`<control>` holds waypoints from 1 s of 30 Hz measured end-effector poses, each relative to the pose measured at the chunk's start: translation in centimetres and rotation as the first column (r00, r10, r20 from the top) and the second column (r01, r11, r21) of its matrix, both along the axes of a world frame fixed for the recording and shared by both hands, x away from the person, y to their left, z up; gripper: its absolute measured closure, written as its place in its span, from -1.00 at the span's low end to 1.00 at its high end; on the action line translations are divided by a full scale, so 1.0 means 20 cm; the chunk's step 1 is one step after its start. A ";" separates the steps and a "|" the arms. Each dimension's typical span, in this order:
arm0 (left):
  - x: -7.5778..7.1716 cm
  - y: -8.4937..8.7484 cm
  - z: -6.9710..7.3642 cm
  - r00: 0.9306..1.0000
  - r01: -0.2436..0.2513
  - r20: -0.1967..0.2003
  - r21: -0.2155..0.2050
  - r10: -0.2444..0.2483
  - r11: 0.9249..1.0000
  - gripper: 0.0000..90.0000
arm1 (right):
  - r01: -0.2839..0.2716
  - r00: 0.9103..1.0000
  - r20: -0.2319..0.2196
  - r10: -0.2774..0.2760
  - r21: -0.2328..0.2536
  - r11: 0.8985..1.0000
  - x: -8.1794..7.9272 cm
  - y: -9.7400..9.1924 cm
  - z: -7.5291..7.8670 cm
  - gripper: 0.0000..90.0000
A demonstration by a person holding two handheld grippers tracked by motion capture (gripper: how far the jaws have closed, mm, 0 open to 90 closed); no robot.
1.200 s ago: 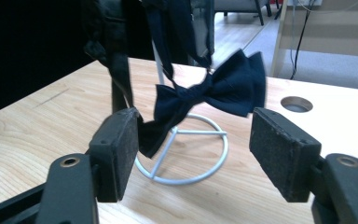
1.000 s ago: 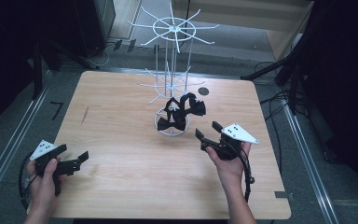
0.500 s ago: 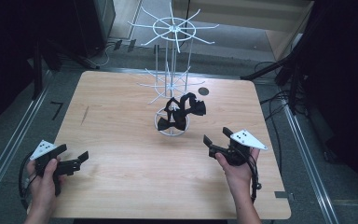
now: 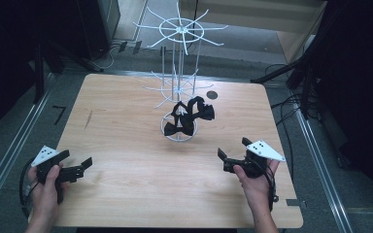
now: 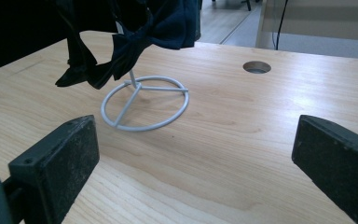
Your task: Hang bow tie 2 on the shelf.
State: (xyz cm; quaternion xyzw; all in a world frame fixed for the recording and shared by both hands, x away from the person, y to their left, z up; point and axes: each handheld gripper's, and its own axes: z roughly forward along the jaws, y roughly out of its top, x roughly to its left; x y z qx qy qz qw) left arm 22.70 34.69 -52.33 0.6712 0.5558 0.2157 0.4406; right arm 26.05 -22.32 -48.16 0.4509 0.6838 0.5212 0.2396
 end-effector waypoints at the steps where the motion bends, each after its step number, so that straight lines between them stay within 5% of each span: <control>1: 0.00 0.00 0.00 1.000 0.000 0.000 0.000 0.000 1.000 -1.00 | -0.001 1.000 -0.002 0.001 0.006 1.000 0.00 -0.01 0.00 -0.99; 30: 0.00 0.00 0.00 1.000 -0.001 0.001 0.001 0.001 1.000 -1.00 | 0.074 0.997 -0.031 -0.074 0.000 0.997 -0.16 -0.34 -0.11 -1.00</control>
